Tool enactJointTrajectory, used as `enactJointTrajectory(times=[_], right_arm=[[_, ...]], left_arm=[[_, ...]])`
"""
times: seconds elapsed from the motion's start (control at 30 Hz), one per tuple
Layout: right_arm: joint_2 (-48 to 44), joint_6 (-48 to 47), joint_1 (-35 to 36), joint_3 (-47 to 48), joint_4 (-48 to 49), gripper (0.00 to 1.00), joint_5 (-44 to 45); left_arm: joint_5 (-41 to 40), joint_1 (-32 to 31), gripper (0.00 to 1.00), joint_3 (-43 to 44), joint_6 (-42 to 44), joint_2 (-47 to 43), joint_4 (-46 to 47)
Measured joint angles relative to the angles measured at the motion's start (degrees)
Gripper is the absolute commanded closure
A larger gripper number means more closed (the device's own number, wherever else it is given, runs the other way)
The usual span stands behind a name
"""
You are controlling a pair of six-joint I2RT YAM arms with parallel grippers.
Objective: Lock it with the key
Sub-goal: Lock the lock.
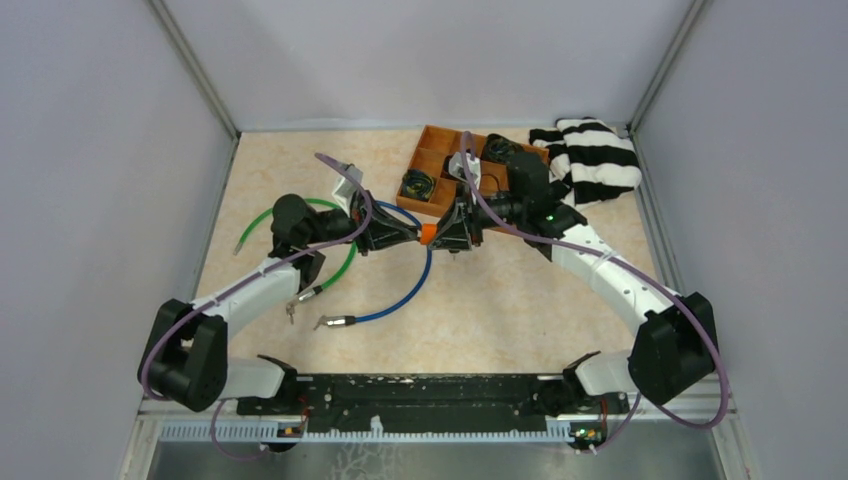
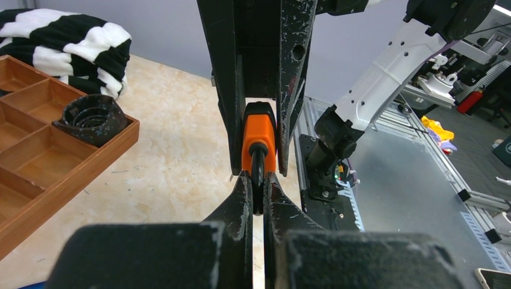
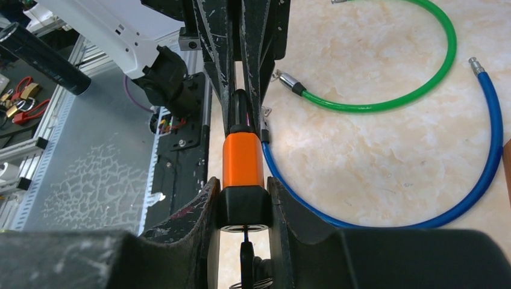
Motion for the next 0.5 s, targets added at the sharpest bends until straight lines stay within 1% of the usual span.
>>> enactJointTrajectory(times=[0.5], right_arm=[[1.3, 0.0, 0.1, 1.2, -1.7, 1.0, -0.2]], left_arm=[[-0.5, -0.4, 1.0, 0.0, 0.3, 0.7, -0.1]])
